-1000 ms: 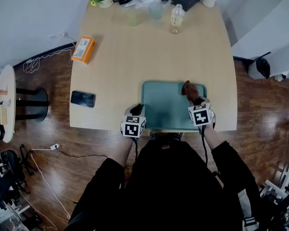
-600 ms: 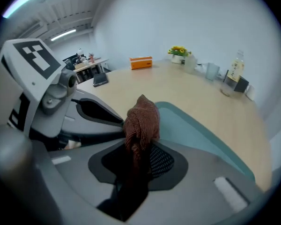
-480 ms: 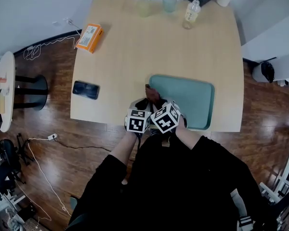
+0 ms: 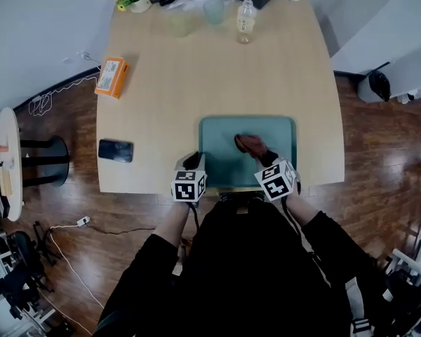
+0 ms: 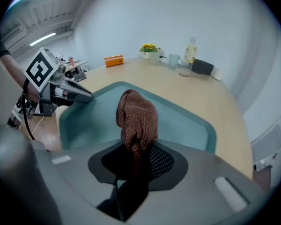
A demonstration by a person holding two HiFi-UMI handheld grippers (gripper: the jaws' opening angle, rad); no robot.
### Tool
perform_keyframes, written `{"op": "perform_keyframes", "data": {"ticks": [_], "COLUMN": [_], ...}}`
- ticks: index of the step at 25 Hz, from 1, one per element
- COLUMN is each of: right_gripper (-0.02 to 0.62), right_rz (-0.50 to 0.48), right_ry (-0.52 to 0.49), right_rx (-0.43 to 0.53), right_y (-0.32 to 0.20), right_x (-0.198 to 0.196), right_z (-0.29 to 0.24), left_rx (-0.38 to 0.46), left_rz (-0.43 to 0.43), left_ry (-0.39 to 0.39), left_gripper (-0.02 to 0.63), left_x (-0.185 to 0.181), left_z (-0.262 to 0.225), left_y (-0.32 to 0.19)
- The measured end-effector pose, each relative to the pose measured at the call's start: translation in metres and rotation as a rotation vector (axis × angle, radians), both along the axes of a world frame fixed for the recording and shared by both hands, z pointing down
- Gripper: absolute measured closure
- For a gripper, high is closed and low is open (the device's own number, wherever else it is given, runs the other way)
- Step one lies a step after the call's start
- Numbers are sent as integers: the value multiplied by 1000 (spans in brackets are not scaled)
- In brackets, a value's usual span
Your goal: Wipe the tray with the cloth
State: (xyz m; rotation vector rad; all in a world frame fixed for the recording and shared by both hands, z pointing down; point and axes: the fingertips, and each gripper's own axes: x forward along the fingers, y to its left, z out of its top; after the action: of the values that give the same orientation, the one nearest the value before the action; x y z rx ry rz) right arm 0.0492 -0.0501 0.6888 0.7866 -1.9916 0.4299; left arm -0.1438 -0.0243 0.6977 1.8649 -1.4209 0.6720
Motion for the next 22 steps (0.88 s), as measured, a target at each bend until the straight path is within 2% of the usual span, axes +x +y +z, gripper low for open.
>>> {"op": "perform_keyframes", "data": {"ticks": [3,5,7,10,13,18,20,22], "right_gripper": [492,492,492,492,492,492,492,492], "right_rz": [135,192,214,185,35,-339,-436,-487], "right_ry": [45,48,29,5,-31,-31,-13,7], "right_rx": [9,4,-6,-13,-12,2,10,18], "right_y": [-13,-17,-16,-11,2,55,74,84], "right_x": [72,101,107,77,9,-110,-140,-155], "right_z": [-1,-2,-1,-1,-4,-3,0,3], "left_rx": [0,0,-1,-4,-13,-49,-60,-68], "left_rz": [-1,-2,-4,-8,-13,-24,-28,-32], "left_ry": [-3,2,9,15,25,84,101,111], "left_gripper": [578,578,578,578,578,585,589,592], "left_x": [2,3,4,5,3,4,3,1], "left_z": [0,-1,-1,-2,-1,-1,-1,0], "left_y": [1,0,-2,-2,-2,-3,-4,-4]}}
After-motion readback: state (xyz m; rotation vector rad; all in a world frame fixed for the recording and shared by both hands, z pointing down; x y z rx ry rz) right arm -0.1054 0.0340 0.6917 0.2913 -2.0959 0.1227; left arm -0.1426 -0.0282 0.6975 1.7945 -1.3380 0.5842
